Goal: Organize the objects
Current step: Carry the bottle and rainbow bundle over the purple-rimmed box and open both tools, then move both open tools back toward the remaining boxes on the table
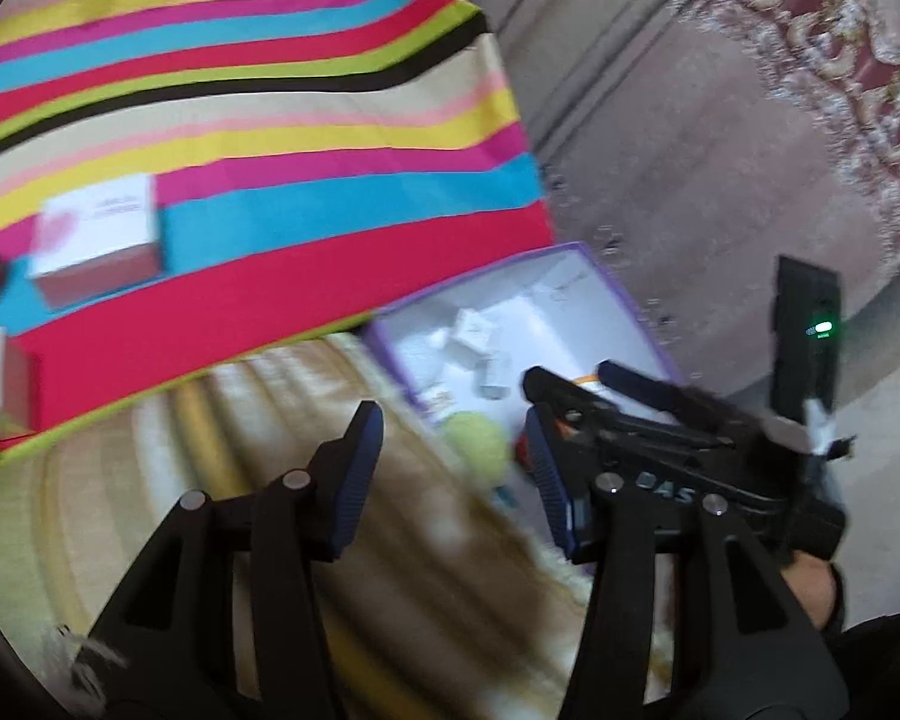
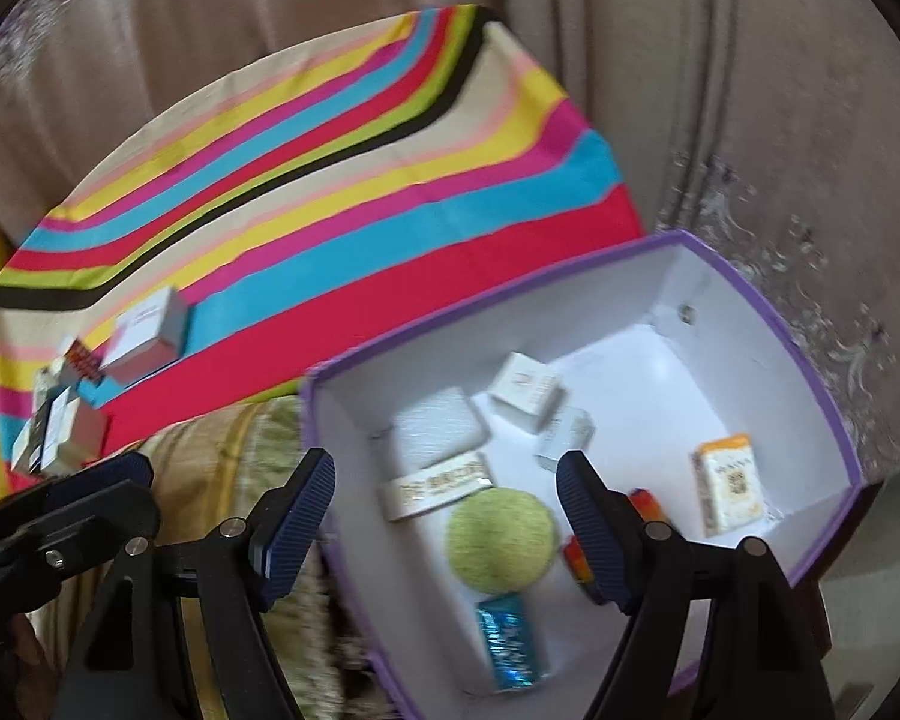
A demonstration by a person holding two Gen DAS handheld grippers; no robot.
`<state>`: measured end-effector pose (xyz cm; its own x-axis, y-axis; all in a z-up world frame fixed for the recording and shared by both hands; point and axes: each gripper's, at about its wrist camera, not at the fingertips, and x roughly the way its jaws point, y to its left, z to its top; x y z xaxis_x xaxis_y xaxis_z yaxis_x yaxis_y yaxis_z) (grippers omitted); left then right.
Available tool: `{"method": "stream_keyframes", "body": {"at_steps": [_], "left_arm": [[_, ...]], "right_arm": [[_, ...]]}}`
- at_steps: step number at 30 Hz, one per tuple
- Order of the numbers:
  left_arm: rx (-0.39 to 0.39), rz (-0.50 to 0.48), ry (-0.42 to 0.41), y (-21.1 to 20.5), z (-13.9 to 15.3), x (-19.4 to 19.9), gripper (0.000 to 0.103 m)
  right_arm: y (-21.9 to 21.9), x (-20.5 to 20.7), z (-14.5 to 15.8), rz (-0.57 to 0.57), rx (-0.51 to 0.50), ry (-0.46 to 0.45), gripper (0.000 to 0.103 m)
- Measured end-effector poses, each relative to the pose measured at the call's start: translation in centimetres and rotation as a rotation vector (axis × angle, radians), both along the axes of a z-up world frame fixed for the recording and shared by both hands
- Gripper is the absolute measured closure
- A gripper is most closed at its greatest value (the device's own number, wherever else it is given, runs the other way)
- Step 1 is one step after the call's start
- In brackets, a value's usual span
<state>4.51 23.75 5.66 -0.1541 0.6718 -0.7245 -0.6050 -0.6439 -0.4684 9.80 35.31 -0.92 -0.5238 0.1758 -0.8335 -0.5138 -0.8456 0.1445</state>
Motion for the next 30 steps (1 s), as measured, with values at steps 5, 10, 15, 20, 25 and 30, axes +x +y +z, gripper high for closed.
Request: {"method": "stream_keyframes", "body": {"at_steps": [5,10,15,20,25,30], "left_arm": [[0.013,0.101,0.013,-4.0,0.1,-1.0,0.049],[-0.037,0.209,0.079,-7.9,0.4,-1.3,0.049],[-0.028,0.322,0.07,-12.4,0.0,-1.8,0.049],[-0.077,0.487,0.048,-18.3,-0.9,-2.7,0.042],[-0.109,0.655,-0.004,-23.4,-2.4,-3.9,0.038],[-0.137,0.75,0.0,-26.9,-2.9,-4.8,0.03]], "right_arm": [[-2.4,-1.8,0.6,0.074,-0.001,0.012,0.025],[-4.3,-3.2,0.5,0.128,0.006,0.003,0.025],[-6.3,-4.6,0.4,0.185,0.02,-0.011,0.025],[-7.4,-5.7,0.3,0.215,0.016,-0.018,0.025],[-8.7,-6.8,0.4,0.245,0.013,-0.017,0.025],[-10.9,-8.3,0.4,0.294,0.024,-0.019,0.025]]}}
